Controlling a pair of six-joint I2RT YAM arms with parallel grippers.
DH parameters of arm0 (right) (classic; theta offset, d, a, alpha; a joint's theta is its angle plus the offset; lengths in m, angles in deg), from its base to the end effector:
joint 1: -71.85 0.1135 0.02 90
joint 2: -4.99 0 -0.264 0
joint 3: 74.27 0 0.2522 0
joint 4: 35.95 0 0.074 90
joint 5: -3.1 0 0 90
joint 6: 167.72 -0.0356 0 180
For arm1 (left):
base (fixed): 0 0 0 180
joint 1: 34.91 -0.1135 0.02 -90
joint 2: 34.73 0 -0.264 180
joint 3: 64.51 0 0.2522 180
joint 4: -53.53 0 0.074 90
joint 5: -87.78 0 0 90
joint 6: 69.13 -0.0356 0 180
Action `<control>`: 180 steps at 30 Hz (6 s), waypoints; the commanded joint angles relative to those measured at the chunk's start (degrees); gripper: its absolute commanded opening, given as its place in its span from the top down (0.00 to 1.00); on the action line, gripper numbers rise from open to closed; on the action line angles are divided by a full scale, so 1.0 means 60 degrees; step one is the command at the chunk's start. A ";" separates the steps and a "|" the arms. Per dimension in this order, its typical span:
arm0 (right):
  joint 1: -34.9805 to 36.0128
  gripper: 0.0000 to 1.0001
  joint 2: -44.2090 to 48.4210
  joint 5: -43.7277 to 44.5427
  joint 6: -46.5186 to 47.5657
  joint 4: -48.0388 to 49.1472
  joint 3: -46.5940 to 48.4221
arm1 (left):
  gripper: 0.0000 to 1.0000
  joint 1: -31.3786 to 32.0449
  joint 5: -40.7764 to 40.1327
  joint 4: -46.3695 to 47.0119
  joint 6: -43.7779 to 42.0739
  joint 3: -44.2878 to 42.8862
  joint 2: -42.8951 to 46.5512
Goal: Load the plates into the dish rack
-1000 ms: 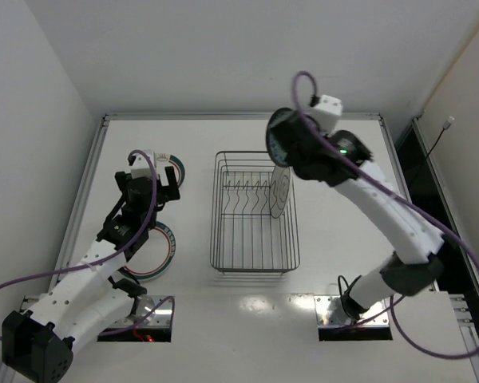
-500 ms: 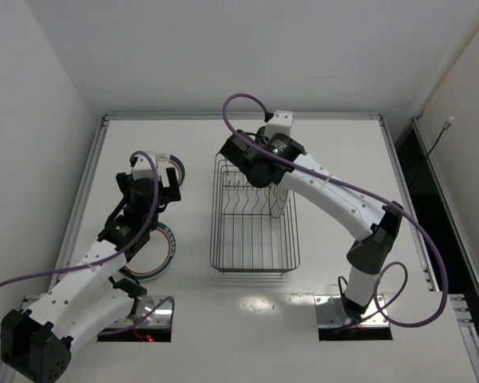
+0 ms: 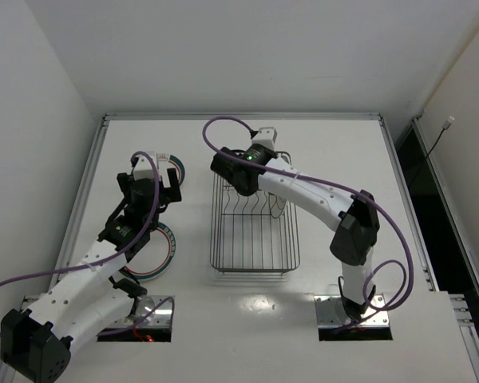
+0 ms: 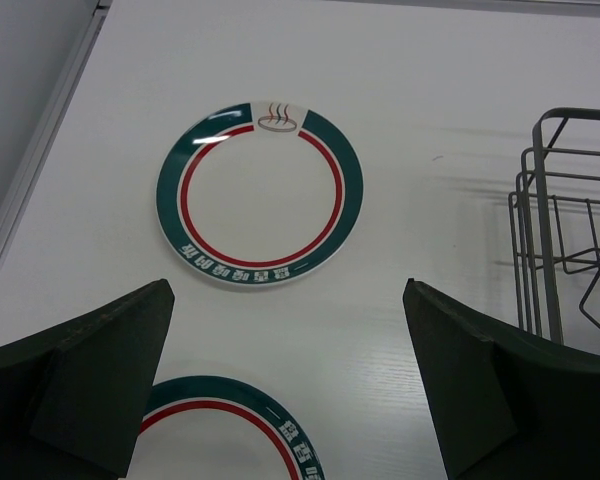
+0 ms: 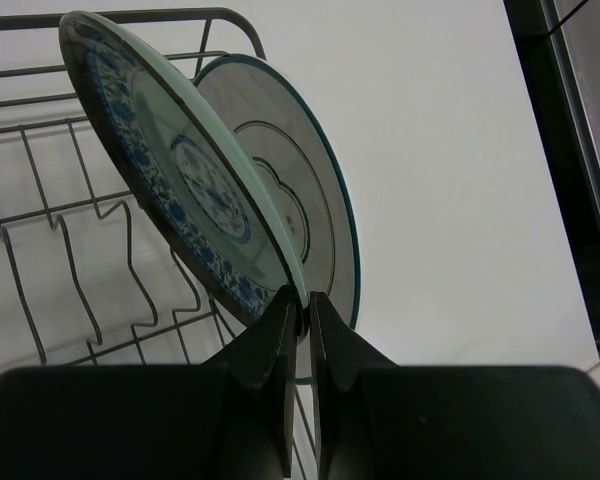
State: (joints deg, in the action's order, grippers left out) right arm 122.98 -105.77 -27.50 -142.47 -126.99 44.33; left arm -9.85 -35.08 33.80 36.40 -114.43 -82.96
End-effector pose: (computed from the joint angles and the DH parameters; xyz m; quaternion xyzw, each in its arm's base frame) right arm 0.2588 0.2722 0.3033 0.1320 0.8575 -0.2189 0.4465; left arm 0.1848 -0.0651 0.2857 -0.1011 0.7873 0.0192 0.6079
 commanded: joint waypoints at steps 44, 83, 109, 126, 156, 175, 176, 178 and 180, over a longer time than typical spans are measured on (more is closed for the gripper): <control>-0.0568 0.65 -0.0585 -0.2019 -0.0194 -0.0597 0.0208 | 0.00 0.0321 -0.0410 0.0117 -0.0142 -0.0111 0.0069; 0.1746 0.65 0.6507 -0.4597 0.4024 0.8206 -0.7600 | 0.62 -0.7150 0.7718 0.2022 0.3842 -0.2440 -0.8749; 0.0956 0.16 0.9700 -0.5577 0.3673 0.9715 -0.7937 | 1.00 -0.5936 1.0146 0.1260 0.5599 -0.4124 -0.2995; -0.1884 0.10 0.9158 -0.9910 0.2986 1.3081 -0.9077 | 1.00 -0.1644 1.1103 0.3340 0.8149 -0.1781 -0.0297; 0.1307 1.00 0.1529 0.1892 0.0952 0.0650 0.0147 | 0.00 -0.2316 0.2665 -0.6649 0.4004 -0.2367 -0.0297; 0.0209 1.00 0.2156 0.0091 0.2296 0.4146 -0.2706 | 0.00 -0.4263 0.3132 -0.6943 0.4238 -0.1912 -0.0034; 0.0208 1.00 0.2156 -0.0025 0.2383 0.4149 -0.2794 | 0.00 -0.4496 0.3133 -0.6943 0.4122 -0.1912 -0.0033; 0.0208 1.00 0.2156 0.0104 0.2181 0.4135 -0.2883 | 0.00 -0.4587 0.3235 -0.6943 0.4121 -0.1912 -0.0033; 0.0208 1.00 0.2346 0.0455 0.2017 0.3770 -0.2752 | 0.00 -0.4587 0.3236 -0.6943 0.4121 -0.1912 -0.0033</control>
State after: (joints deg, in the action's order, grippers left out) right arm 124.21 -96.24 -28.48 -130.18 -105.53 26.93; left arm -36.89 -16.70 -7.80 61.62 -125.97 -84.01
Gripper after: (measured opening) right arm 0.089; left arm 1.000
